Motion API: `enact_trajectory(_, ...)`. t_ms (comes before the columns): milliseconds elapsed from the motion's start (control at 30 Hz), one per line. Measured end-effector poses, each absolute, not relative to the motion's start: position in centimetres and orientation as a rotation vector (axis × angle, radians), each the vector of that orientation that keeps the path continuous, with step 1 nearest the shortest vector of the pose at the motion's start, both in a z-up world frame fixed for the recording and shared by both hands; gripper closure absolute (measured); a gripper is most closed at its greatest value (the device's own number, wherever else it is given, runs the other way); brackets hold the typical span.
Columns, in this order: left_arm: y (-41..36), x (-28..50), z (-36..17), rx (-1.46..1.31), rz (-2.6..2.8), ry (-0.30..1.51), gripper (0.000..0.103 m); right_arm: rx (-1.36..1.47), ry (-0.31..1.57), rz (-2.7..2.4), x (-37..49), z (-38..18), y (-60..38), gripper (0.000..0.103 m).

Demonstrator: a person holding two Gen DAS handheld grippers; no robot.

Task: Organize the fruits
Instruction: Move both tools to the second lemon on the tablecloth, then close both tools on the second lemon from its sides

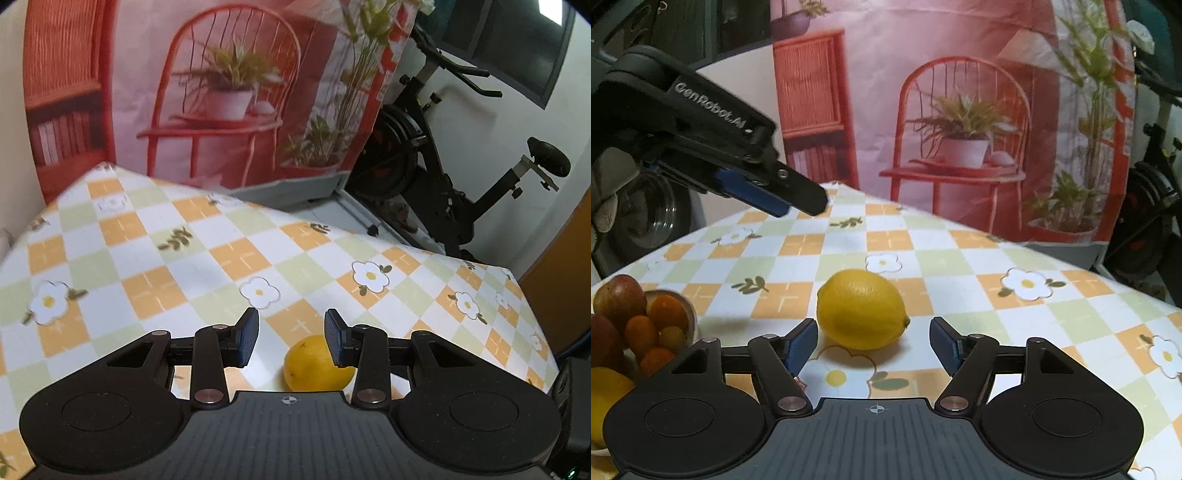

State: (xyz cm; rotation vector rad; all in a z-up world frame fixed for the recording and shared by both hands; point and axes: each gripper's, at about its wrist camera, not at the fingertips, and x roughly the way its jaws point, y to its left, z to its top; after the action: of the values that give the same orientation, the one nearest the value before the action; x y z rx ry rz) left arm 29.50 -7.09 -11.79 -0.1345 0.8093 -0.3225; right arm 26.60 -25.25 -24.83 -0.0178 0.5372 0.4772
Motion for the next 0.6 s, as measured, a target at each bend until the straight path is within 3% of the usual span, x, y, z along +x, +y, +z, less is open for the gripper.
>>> enact_trajectory(600, -9.3, 31.8, -14.7, -0.073, -0.439, 0.908, 0.062, -0.011, 0.608, 0.53, 29.1, -26.1, -24.3, 0.037)
